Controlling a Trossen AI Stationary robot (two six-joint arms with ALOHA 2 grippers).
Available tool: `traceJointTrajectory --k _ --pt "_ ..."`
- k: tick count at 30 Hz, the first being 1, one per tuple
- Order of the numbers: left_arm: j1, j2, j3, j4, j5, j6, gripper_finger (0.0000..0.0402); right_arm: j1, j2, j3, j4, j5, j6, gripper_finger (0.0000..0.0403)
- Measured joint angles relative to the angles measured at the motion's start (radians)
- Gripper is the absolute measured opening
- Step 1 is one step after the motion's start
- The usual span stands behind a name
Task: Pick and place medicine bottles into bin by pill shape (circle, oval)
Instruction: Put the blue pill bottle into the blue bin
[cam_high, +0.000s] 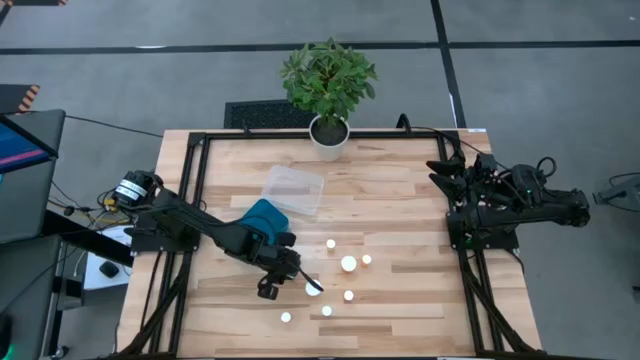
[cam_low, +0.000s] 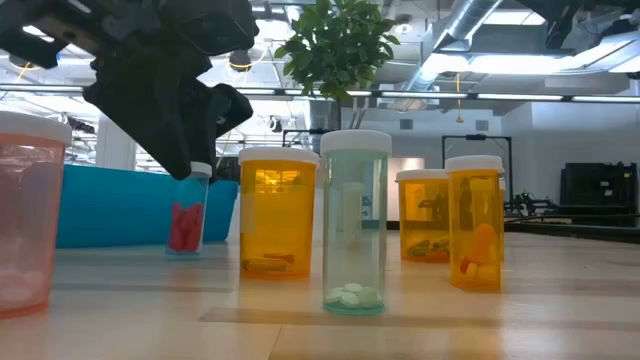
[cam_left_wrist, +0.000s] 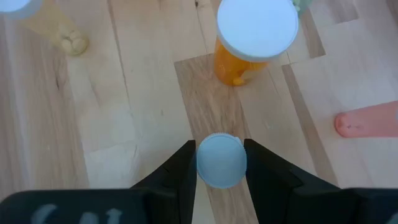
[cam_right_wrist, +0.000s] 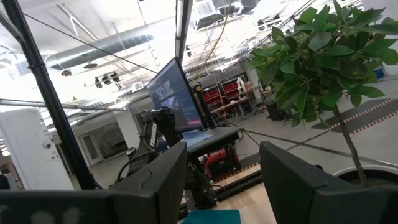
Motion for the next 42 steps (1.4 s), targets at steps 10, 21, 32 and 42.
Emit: traceJointTrajectory --k 10,21,32,42 --pt "0.03 -0.186 0.0 -0.037 -0.098 -0.157 0.0108 0.0 0.0 0.0 -0.017 0.0 0.0 0.0207" --pt "0.111 -0.503 0.002 -0.363 -0.405 -0.358 0.011 0.0 0.0 0.0 -0.03 0.0 0.0 0.0204" --pt "0.173 -0.43 -0.022 -0.514 -0.47 -0.439 0.0114 0.0 0.0 0.0 -0.029 0.0 0.0 0.0202" --pt "0.176 -0.366 -0.167 -0.336 -0.479 -0.464 0.0114 0.0 0.0 0.0 -0.029 0.0 0.0 0.0201"
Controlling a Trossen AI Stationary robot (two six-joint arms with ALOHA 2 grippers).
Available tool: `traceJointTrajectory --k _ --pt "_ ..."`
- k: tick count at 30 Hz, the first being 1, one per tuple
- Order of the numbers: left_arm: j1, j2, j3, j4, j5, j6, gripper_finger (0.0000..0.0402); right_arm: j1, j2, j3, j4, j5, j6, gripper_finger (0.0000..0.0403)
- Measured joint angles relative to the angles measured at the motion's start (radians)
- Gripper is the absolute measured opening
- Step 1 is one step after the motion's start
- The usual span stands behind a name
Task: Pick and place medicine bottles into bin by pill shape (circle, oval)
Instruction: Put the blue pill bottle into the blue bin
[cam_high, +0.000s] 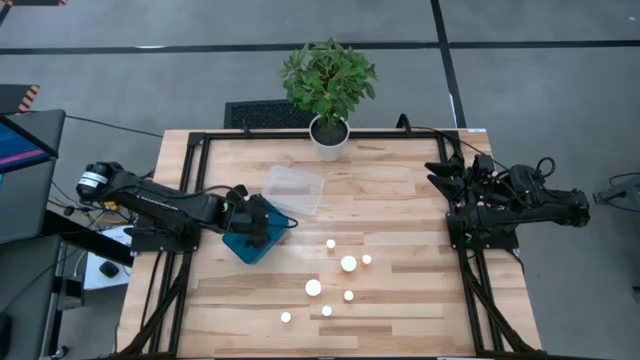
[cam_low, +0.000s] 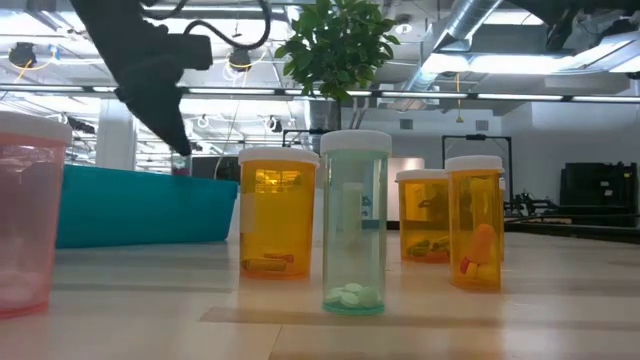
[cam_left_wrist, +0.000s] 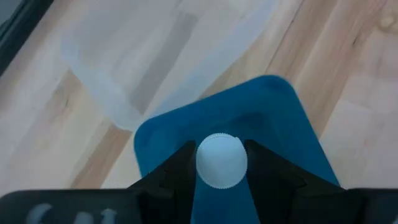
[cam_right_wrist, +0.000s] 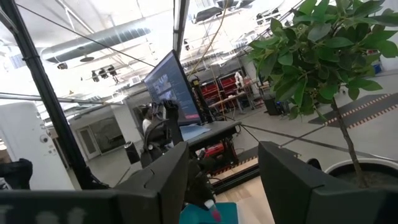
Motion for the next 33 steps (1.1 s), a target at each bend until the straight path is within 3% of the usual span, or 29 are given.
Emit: traceJointTrajectory --k 8,19,33 --pt "0.036 0.0 -0.065 0.042 0.035 0.053 0.0114 0.0 0.0 0.0 0.0 0.0 0.0 0.0199" --pt "0.05 0.03 -0.067 0.067 0.062 0.154 0.0114 0.0 0.0 0.0 -0.001 0.0 0.0 0.0196" --pt "0.051 0.088 -0.064 0.081 0.057 0.127 0.0114 0.0 0.0 0.0 -0.001 0.0 0.0 0.0197"
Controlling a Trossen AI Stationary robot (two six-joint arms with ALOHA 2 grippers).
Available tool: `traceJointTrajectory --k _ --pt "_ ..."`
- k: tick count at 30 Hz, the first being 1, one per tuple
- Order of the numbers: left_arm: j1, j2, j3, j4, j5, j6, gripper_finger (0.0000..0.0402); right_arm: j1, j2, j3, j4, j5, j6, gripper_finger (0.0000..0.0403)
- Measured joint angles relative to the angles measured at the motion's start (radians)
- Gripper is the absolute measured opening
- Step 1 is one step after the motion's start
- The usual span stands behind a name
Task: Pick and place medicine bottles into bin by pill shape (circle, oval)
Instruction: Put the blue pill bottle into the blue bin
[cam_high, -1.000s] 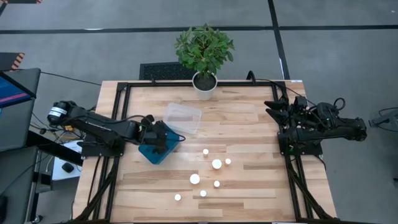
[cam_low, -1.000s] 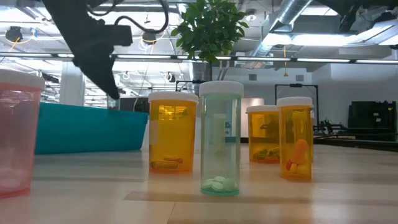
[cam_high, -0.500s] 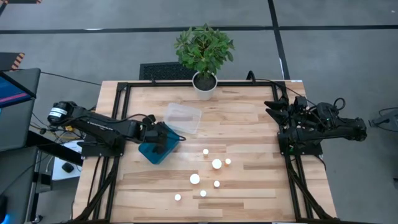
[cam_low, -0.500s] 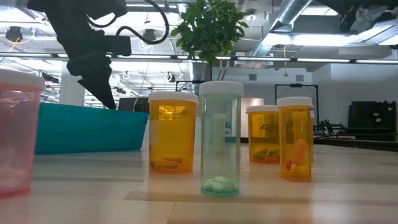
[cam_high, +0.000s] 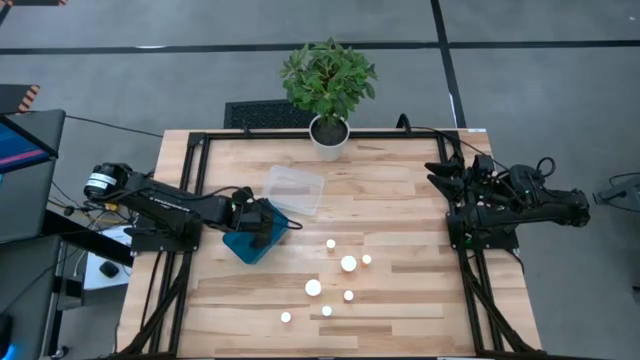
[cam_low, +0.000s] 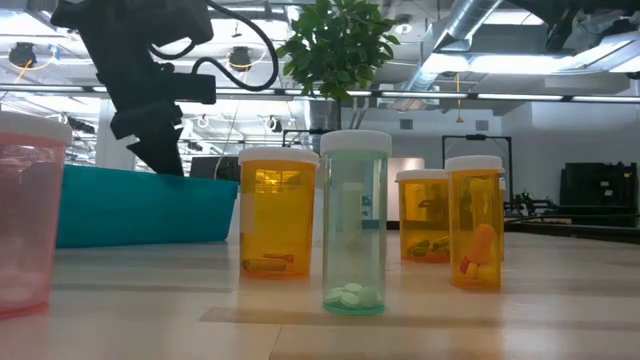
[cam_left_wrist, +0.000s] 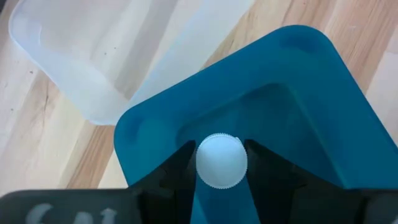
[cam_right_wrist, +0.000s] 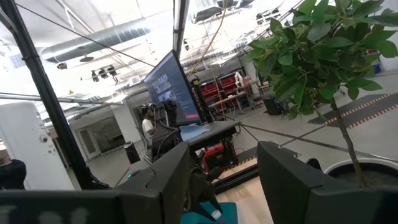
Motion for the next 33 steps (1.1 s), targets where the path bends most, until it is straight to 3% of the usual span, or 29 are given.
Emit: traceJointTrajectory --k 23,33 --pt "0.003 -0.004 -0.039 0.054 -0.007 -0.114 0.0115 0.0 0.0 0.0 0.0 0.0 0.0 0.0197" --pt "0.003 -0.003 -0.02 0.056 0.006 -0.1 0.0195 0.0 0.0 0.0 0.0 0.0 0.0 0.0199"
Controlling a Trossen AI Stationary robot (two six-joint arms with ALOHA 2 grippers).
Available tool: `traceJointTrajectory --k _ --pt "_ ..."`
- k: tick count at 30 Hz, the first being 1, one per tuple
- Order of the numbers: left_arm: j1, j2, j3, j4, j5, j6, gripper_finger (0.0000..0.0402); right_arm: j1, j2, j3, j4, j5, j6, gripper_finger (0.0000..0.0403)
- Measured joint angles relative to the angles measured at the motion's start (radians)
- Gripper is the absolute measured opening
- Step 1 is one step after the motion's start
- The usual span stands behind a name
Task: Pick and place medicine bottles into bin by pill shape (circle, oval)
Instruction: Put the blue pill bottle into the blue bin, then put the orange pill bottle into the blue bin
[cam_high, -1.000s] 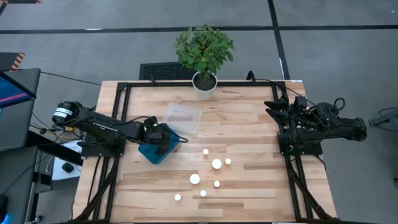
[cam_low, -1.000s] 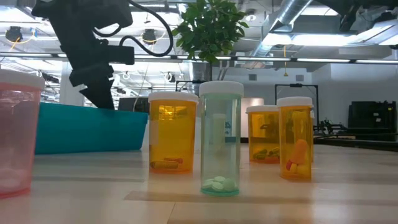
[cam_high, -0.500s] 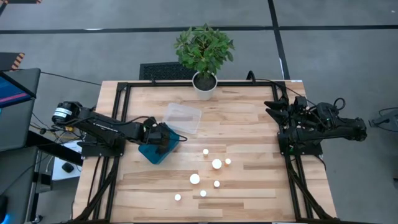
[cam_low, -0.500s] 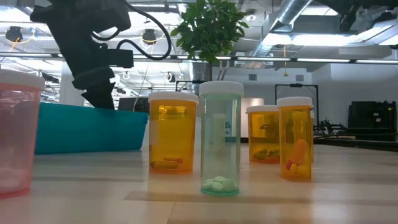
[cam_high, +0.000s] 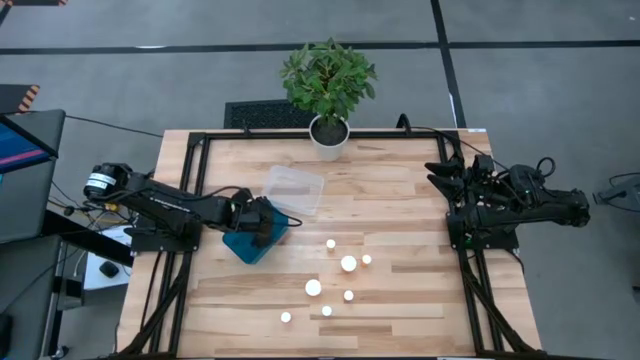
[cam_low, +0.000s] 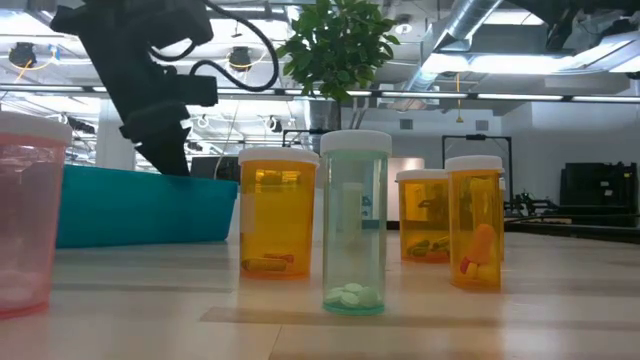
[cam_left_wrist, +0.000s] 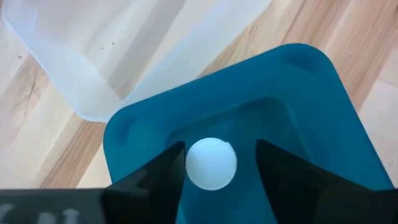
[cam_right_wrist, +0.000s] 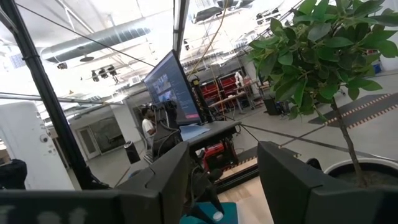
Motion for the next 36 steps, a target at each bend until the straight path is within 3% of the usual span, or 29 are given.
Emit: traceJointTrajectory --k 10,16,22,28,36 --pt "0.0 0.0 0.083 -0.103 0.001 0.034 0.0258 0.0 0.0 0.0 0.0 0.0 0.0 0.0202" --pt "0.0 -0.021 0.143 -0.182 0.007 0.06 0.0272 0.0 0.0 0.0 0.0 0.0 0.0 0.0202" --pt "-0.016 -0.084 0.243 -0.199 0.082 0.074 0.0273 0.0 0.0 0.0 0.0 0.0 0.0 0.0203" --pt "-0.061 -0.105 0.399 -0.106 0.203 0.103 0.0273 0.0 0.0 0.0 -0.001 0.0 -0.001 0.0205" --pt "-0.154 -0.101 0.444 0.124 0.207 0.172 0.0311 0.0 0.0 0.0 -0.002 -0.001 0.0 0.0211"
